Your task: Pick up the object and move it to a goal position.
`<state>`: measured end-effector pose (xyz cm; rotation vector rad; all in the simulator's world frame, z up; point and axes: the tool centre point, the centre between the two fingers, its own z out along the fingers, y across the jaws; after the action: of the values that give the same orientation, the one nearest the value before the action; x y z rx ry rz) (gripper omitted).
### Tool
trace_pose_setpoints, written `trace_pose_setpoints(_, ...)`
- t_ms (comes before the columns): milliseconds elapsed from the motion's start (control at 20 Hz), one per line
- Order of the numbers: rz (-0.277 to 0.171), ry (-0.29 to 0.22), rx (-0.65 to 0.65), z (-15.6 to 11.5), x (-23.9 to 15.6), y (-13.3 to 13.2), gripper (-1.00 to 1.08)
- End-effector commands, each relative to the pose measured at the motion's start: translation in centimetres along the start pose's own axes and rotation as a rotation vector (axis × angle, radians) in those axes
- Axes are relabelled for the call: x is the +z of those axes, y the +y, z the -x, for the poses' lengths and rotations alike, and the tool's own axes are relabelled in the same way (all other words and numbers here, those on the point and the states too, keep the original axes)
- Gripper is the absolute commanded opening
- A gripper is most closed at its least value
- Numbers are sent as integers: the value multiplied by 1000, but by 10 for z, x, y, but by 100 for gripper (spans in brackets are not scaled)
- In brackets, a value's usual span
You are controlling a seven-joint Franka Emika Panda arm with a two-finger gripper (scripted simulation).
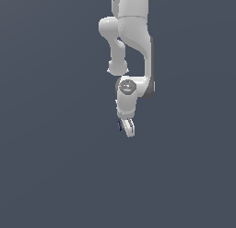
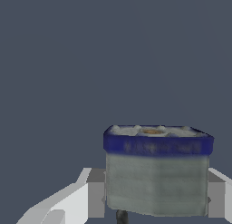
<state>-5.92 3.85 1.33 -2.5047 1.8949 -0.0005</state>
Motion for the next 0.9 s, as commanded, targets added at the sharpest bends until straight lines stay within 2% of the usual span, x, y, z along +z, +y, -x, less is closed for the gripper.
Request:
trace_pose_setpoints(0, 1, 0, 0, 0, 1, 0, -100)
trace_pose_setpoints(500, 0, 0, 0, -5, -4, 1, -100)
trace_pose_setpoints(850, 0, 0, 0, -36, -33, 8, -100)
